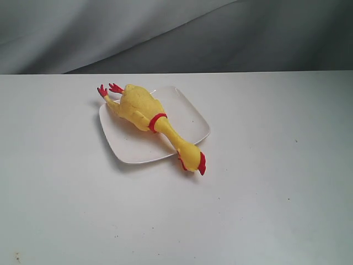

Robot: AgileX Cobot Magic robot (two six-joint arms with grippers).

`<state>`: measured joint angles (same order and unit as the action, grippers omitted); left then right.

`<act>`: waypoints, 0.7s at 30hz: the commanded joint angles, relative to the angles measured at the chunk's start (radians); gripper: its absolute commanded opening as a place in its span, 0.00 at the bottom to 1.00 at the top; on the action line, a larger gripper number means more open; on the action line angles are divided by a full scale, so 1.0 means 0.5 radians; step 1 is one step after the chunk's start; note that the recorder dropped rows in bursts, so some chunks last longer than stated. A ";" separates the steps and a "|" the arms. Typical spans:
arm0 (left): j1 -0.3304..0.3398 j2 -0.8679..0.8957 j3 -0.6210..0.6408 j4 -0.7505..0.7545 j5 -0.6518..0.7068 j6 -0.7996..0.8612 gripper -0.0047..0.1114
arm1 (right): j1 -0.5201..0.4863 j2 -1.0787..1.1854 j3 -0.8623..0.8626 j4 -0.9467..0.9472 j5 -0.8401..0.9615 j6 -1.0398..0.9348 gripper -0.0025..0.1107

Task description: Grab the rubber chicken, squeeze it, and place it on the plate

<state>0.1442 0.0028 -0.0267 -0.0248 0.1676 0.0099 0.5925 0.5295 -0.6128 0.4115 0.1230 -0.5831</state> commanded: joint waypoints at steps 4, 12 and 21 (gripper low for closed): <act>0.005 -0.006 0.053 -0.048 0.189 -0.020 0.04 | 0.012 -0.002 0.004 -0.001 -0.001 0.003 0.02; 0.005 -0.006 0.053 -0.066 0.197 -0.020 0.04 | 0.012 -0.002 0.004 -0.001 -0.001 0.003 0.02; 0.005 -0.006 0.053 -0.066 0.197 -0.020 0.04 | 0.012 -0.002 0.004 -0.001 -0.001 0.003 0.02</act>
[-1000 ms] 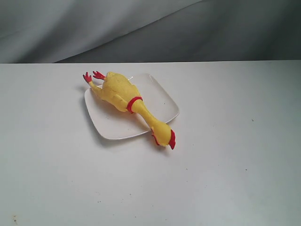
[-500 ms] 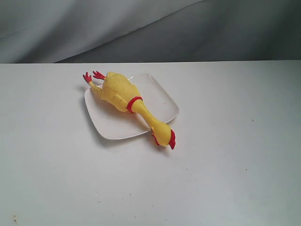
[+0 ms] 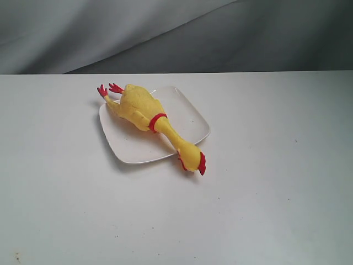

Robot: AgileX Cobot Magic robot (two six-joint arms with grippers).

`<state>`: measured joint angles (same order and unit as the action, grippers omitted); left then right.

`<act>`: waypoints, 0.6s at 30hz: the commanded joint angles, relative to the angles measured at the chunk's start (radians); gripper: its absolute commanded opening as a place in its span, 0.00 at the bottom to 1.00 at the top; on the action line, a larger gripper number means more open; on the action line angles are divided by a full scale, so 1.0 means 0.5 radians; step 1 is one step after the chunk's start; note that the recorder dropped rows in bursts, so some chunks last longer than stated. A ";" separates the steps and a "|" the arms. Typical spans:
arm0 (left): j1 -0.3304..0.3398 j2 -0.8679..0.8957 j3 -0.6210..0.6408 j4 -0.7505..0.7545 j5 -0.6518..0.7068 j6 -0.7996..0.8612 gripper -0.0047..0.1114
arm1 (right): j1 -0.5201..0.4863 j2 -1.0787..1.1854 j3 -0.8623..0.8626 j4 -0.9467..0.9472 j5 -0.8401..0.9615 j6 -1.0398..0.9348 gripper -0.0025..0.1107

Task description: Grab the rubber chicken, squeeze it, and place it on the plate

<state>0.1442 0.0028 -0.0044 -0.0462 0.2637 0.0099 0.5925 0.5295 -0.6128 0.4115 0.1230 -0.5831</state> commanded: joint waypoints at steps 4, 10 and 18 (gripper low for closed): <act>0.005 -0.006 0.009 -0.023 0.005 -0.020 0.04 | 0.012 -0.002 0.004 -0.001 -0.001 0.003 0.02; 0.005 -0.006 0.009 -0.023 0.005 -0.020 0.04 | 0.012 -0.002 0.004 -0.001 -0.001 0.003 0.02; 0.005 -0.006 0.009 -0.023 0.005 -0.020 0.04 | -0.030 -0.053 0.004 -0.001 -0.012 0.003 0.02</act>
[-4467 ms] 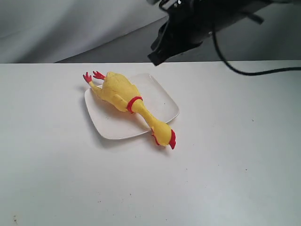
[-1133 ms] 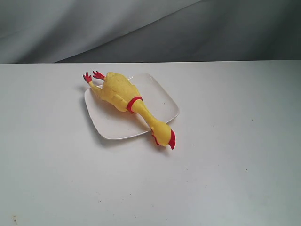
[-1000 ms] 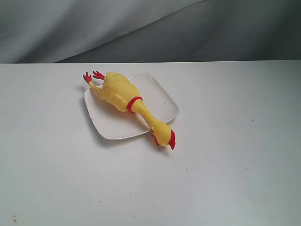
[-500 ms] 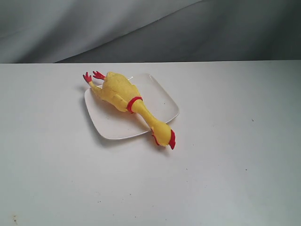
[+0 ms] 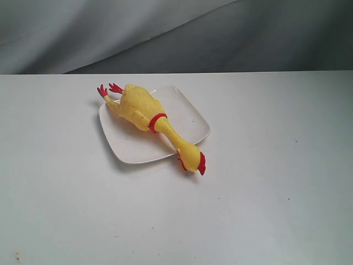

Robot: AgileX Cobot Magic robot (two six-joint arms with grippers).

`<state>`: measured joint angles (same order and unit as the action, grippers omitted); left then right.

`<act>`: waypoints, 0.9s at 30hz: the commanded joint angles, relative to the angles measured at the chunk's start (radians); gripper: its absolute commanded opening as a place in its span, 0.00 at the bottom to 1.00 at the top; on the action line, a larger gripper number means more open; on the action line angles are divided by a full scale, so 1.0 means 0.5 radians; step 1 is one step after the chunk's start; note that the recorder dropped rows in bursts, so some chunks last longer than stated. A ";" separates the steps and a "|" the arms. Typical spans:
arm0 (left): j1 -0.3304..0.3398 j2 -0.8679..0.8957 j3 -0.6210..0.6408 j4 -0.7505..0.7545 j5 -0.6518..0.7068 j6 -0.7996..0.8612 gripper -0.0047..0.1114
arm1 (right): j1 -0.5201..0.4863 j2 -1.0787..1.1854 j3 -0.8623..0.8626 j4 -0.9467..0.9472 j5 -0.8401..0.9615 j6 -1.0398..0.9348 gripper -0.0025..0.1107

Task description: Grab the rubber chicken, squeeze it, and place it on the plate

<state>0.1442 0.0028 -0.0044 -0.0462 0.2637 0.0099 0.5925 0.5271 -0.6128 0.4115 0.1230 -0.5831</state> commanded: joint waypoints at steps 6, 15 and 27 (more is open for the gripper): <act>0.005 -0.006 0.009 -0.023 0.005 -0.020 0.04 | -0.398 -0.254 0.067 0.047 -0.065 0.295 0.02; 0.005 -0.006 0.009 -0.023 0.005 -0.020 0.04 | -1.093 -0.851 0.724 -0.823 -0.043 1.230 0.02; 0.005 -0.006 0.009 -0.023 0.005 -0.020 0.04 | -1.272 -1.054 1.226 -0.845 0.053 1.220 0.02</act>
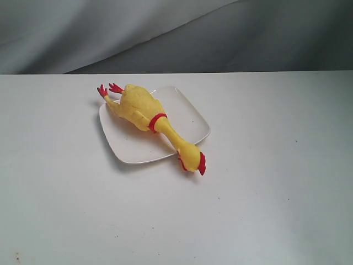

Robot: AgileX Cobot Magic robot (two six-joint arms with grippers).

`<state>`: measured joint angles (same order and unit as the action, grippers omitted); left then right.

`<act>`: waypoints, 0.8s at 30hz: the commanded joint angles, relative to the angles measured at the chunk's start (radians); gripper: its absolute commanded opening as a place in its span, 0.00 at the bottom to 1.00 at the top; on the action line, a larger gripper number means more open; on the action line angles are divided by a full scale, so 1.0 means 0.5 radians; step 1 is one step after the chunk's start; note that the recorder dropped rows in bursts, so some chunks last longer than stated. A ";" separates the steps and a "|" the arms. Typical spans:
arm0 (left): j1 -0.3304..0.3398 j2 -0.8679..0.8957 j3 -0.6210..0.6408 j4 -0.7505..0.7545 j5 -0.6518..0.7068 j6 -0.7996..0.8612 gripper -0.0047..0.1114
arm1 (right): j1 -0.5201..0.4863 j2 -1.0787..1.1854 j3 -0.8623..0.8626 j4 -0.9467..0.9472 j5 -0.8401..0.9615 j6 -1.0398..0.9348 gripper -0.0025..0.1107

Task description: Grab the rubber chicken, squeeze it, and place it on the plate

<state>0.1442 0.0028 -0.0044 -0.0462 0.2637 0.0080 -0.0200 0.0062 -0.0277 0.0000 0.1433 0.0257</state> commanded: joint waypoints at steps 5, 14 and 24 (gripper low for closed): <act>0.005 -0.006 0.009 -0.023 0.005 -0.016 0.04 | -0.050 -0.012 0.055 -0.045 0.299 -0.001 0.02; 0.005 -0.006 0.009 -0.023 0.005 -0.016 0.04 | -0.050 -0.012 0.055 -0.031 0.407 0.003 0.02; 0.005 -0.006 0.009 -0.023 0.005 -0.016 0.04 | -0.050 -0.012 0.055 -0.031 0.407 0.003 0.02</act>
<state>0.1442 0.0028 -0.0044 -0.0462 0.2637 0.0080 -0.0396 0.0038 -0.0041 -0.0053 0.3464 0.0257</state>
